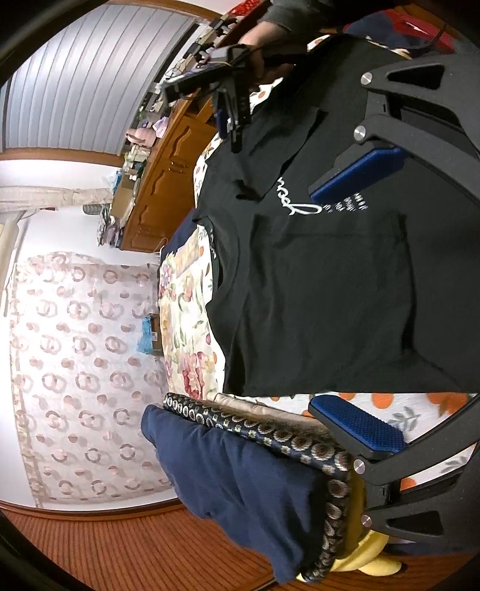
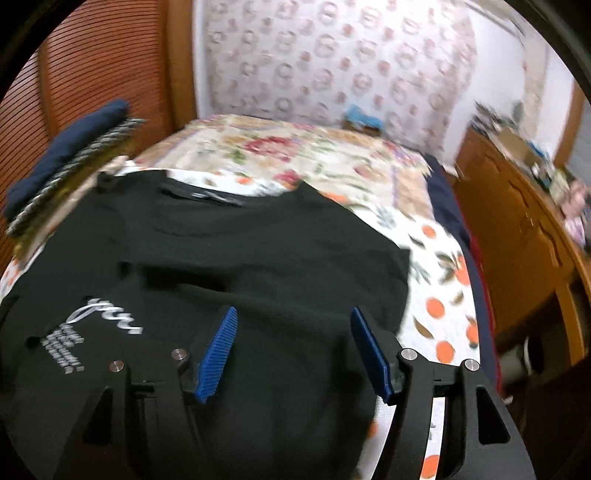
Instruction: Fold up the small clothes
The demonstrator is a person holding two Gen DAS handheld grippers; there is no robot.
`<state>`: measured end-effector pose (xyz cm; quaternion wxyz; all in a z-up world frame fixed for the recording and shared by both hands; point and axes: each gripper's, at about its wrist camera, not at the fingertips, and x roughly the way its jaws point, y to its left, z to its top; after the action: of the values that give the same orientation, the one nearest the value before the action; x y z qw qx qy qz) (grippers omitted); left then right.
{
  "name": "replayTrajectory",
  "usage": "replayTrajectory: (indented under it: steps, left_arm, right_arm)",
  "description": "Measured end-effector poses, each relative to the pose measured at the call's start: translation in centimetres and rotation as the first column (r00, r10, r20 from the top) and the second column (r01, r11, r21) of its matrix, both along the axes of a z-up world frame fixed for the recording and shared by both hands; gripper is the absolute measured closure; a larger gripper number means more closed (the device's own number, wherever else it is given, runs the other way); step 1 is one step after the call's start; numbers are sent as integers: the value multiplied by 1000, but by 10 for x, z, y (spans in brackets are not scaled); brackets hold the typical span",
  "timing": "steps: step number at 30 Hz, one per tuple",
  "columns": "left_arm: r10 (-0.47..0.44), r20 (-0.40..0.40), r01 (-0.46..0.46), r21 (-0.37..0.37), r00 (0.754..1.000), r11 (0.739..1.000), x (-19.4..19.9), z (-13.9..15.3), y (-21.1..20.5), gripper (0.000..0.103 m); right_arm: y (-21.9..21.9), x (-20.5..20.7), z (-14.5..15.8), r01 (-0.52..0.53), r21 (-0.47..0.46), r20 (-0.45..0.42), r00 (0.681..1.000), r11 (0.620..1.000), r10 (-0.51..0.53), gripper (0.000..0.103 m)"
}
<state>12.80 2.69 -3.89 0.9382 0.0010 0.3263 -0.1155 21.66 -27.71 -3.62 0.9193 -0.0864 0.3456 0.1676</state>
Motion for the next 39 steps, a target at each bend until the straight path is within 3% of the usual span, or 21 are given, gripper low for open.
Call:
replayTrajectory:
  steps: [6,10,13,18,23,27,33,39]
  left_arm:
    - [11,-25,-10,32,1000,999,21,-6,2,0]
    - [13,-48,-10,47,999,999,37,-7,5,1]
    - [11,-65,-7,73,998,997,53,-7,6,9]
    - [1,-114,9,93,993,996,82,-7,8,35]
    - [24,-175,-1,134,984,991,113,-13,12,52]
    - [50,-236,-8,175,970,985,129,-26,18,63]
    - [93,-276,-25,241,957,970,146,-36,15,65]
    - [146,-297,-37,343,944,939,154,-52,10,65]
  right_arm:
    - [-19,27,-13,27,79,-68,997,996,-22,37]
    - [-10,44,-11,17,54,-65,998,998,-14,37]
    - [-5,60,-12,21,26,-53,998,999,-19,37]
    - [-7,68,-14,29,21,-9,1000,999,-29,37]
    - [-15,76,-22,69,5,-16,998,998,-69,37]
    - [-16,77,-29,64,47,-25,998,997,-63,37]
    - [-14,78,-28,66,45,-25,998,997,-64,36]
    - [-16,78,-27,67,43,-22,998,997,-66,36]
